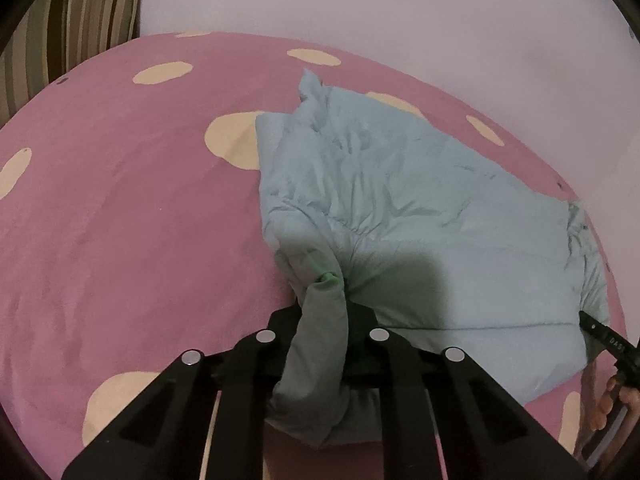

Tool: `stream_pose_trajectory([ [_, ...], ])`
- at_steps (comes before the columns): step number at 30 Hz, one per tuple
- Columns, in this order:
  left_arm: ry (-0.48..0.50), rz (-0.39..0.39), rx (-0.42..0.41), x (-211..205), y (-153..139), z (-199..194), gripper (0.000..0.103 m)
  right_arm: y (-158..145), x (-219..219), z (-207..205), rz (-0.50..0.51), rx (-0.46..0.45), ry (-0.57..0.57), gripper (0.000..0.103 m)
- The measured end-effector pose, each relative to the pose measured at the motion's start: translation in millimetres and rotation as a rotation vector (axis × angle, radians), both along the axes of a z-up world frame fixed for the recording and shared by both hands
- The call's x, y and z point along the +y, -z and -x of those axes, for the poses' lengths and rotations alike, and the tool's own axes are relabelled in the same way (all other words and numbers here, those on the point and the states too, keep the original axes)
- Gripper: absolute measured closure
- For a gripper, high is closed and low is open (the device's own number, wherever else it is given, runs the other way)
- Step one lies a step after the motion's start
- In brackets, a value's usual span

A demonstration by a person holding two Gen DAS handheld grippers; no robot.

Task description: Fold large clothes

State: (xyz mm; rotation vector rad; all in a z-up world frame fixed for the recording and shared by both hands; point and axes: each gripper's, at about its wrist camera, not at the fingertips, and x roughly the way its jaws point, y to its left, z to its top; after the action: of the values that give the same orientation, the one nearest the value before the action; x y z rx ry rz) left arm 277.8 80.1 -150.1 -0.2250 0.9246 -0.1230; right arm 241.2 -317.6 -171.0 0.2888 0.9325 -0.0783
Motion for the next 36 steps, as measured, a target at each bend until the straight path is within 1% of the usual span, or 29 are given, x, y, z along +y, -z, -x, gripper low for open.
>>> stream_pose_trajectory([
  [5, 0.0, -0.011, -0.017, 8.0, -9.7, 21.2, 0.091, -11.3, 3.9, 19.1, -0.023, -0.019, -0.012, 0.088],
  [7, -0.009, 0.0, -0.012, 15.3, -11.8, 34.6, 0.091, -14.5, 6.0, 31.6, -0.033, -0.02, -0.022, 0.088],
  [12, -0.027, 0.003, -0.005, 28.0, -14.8, 62.1, 0.091, -14.8, 17.0, 65.2, -0.046, -0.014, -0.048, 0.088],
  [15, -0.025, -0.016, -0.004, 31.3, -15.6, 82.6, 0.091, -14.3, 21.9, 82.0, -0.051, -0.016, -0.055, 0.088],
  [18, -0.031, -0.019, -0.004, 34.7, -17.4, 101.1, 0.091, -14.8, 23.9, 89.6, -0.061, -0.013, -0.062, 0.088],
  [25, -0.052, -0.013, 0.008, 41.8, -18.7, 133.7, 0.091, -14.3, 23.8, 92.8, -0.07, -0.005, -0.082, 0.088],
  [26, -0.062, -0.022, 0.023, 41.5, -18.9, 135.9, 0.091, -14.5, 24.2, 95.3, -0.072, -0.004, -0.082, 0.088],
  [30, -0.064, -0.04, 0.028, 42.0, -19.2, 148.3, 0.091, -14.6, 27.7, 103.5, -0.066, 0.0, -0.093, 0.088],
  [36, -0.078, -0.044, 0.034, 42.2, -21.1, 163.3, 0.091, -13.6, 29.7, 109.8, -0.07, 0.003, -0.098, 0.088],
])
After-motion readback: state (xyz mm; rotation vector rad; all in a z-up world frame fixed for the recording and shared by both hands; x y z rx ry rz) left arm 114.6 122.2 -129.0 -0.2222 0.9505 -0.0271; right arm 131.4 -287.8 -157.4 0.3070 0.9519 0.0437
